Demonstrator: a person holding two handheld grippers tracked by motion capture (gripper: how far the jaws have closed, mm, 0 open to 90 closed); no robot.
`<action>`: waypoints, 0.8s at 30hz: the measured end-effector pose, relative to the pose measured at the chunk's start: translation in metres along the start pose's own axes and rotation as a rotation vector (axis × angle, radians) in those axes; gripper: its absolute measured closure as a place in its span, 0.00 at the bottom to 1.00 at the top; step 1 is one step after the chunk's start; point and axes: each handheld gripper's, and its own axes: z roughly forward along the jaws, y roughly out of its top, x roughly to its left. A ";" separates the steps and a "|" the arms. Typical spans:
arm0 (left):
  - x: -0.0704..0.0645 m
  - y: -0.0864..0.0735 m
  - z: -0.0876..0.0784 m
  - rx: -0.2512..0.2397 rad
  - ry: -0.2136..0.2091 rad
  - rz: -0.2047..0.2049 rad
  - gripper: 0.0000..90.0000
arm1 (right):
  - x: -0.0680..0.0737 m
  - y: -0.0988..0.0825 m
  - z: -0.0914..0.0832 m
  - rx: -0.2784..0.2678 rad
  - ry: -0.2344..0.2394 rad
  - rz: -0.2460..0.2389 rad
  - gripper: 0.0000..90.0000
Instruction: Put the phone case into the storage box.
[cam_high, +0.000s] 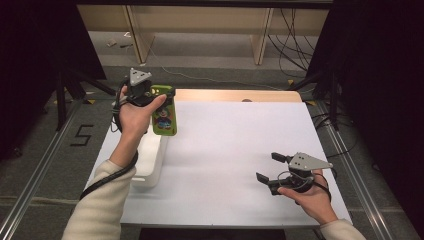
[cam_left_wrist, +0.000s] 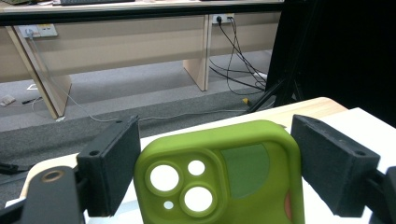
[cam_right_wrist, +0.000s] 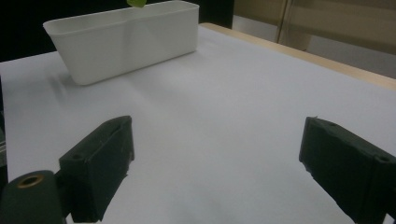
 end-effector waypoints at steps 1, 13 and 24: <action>0.001 0.000 0.000 0.002 0.000 0.001 0.19 | 0.000 0.000 0.000 0.000 0.000 0.001 0.13; 0.006 0.001 -0.002 0.000 0.011 -0.007 0.19 | 0.000 0.000 0.000 0.000 0.000 0.001 0.13; 0.010 0.001 -0.002 0.004 0.022 -0.005 0.19 | 0.000 0.000 0.000 0.001 0.000 0.001 0.13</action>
